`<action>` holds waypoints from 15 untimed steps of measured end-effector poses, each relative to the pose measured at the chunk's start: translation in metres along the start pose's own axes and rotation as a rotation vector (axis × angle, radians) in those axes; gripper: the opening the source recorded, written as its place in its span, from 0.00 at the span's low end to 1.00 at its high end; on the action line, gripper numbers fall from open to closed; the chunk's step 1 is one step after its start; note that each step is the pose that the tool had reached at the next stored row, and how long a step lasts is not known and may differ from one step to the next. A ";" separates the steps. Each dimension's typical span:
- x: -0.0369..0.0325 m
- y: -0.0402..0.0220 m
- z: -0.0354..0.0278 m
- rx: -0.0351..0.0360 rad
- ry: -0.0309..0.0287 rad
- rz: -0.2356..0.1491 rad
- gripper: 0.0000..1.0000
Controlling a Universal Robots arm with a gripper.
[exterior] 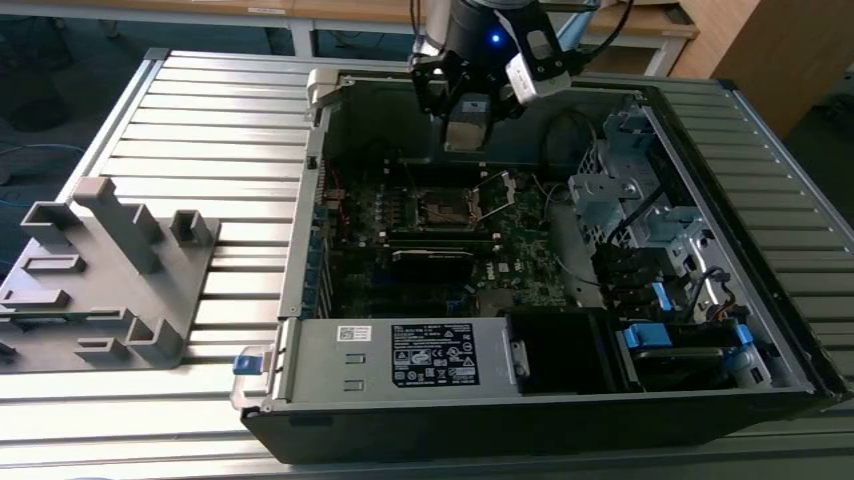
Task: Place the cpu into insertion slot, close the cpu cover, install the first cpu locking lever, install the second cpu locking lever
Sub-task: 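Place the cpu into insertion slot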
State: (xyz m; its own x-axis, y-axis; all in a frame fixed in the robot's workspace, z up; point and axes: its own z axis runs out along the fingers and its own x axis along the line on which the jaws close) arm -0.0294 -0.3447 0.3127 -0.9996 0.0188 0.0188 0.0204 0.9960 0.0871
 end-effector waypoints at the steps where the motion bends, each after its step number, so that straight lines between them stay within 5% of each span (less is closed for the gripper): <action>1: 0.0008 -0.0002 0.0014 0.0000 -0.0004 -0.001 0.54; 15: 0.0046 -0.0037 0.0238 0.0006 -0.0002 -0.020 0.54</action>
State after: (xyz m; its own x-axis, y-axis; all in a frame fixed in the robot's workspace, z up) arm -0.0345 -0.3462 0.2888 -0.9999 -0.0014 0.0168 0.0001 0.9962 0.0869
